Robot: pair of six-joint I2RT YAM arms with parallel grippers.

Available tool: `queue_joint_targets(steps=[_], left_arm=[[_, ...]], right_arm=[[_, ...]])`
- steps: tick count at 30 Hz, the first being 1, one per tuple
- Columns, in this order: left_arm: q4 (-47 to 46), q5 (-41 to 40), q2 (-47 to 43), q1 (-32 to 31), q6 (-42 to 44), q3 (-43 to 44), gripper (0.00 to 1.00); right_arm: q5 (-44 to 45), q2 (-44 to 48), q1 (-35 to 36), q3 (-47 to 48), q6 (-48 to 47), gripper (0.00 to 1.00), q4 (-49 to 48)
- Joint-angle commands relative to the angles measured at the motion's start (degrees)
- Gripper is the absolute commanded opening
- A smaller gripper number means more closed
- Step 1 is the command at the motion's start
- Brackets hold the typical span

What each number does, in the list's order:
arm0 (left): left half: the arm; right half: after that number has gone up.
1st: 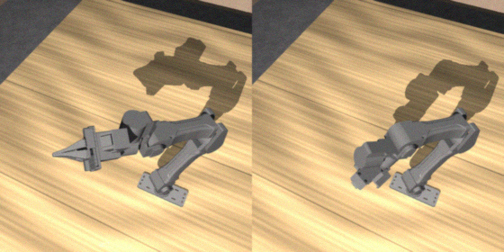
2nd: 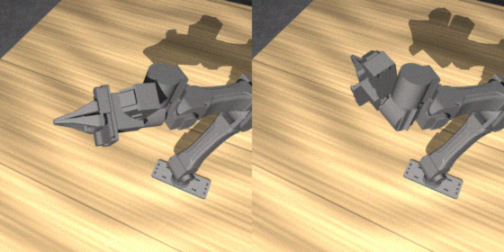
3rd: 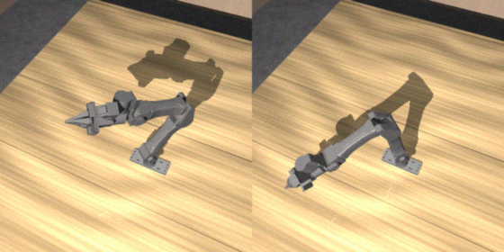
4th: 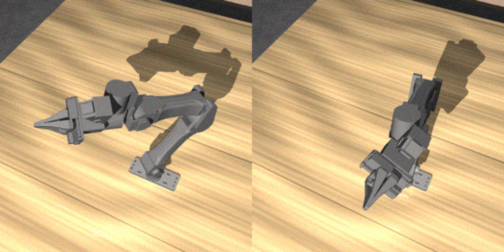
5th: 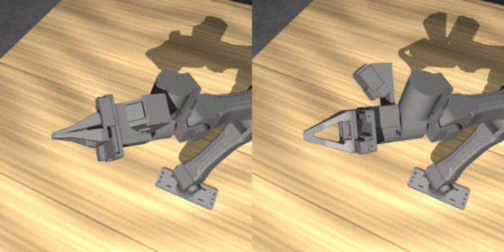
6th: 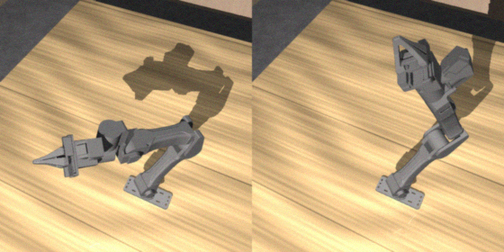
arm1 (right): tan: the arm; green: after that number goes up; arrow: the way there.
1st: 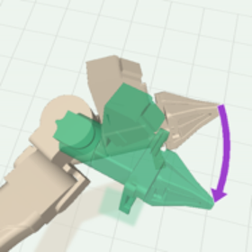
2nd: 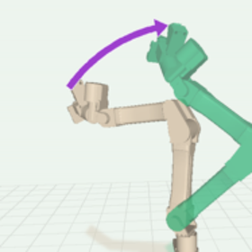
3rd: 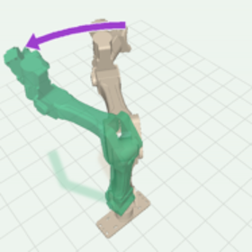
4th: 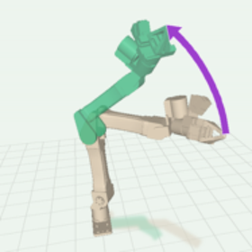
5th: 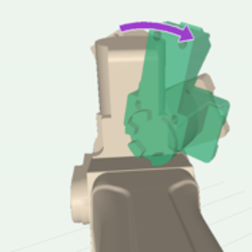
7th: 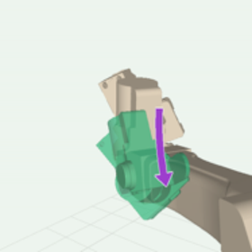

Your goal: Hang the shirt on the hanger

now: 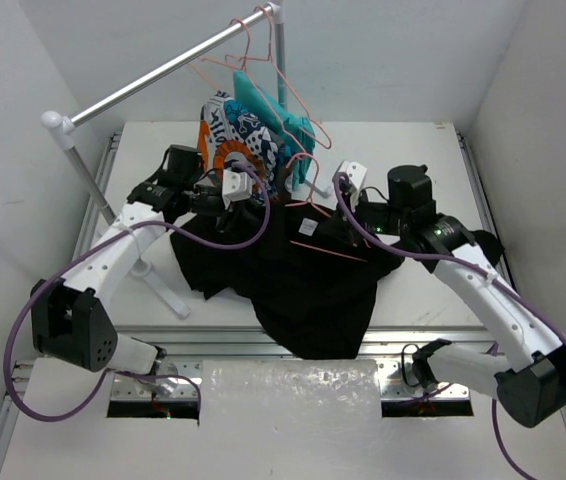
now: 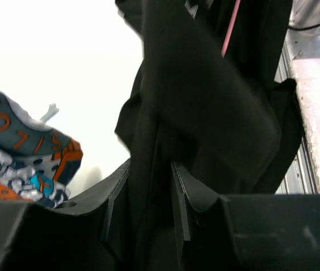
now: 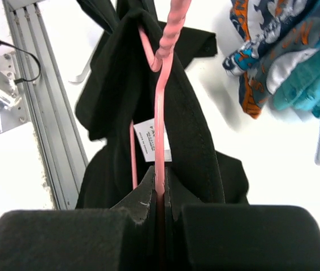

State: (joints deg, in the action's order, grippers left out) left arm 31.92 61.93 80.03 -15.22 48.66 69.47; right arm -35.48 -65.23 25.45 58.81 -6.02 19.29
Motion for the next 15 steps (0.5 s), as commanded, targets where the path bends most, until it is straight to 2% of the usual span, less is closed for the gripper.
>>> queue_joint_targets(steps=[1, 4, 10, 15], left_arm=[[2.0, 1.35, 0.3, 2.3, 3.19, 1.89, 0.28], [2.09, 1.7, 0.3, 3.53, 3.46, 2.95, 0.3], [5.42, 6.88, 0.39, 5.82, 4.06, 7.59, 0.67], [13.76, 10.4, 0.74, 9.5, 8.97, 10.42, 0.86]], right_arm=[[0.94, 2.3, -1.28, 2.8, -2.24, 0.0, 0.92], [1.21, 3.09, -1.81, 4.47, -3.99, 0.0, 3.29], [1.56, 2.57, -3.74, 7.81, -8.12, 0.0, 8.65], [0.6, 2.48, -4.18, 10.97, -9.09, 0.0, 11.11]])
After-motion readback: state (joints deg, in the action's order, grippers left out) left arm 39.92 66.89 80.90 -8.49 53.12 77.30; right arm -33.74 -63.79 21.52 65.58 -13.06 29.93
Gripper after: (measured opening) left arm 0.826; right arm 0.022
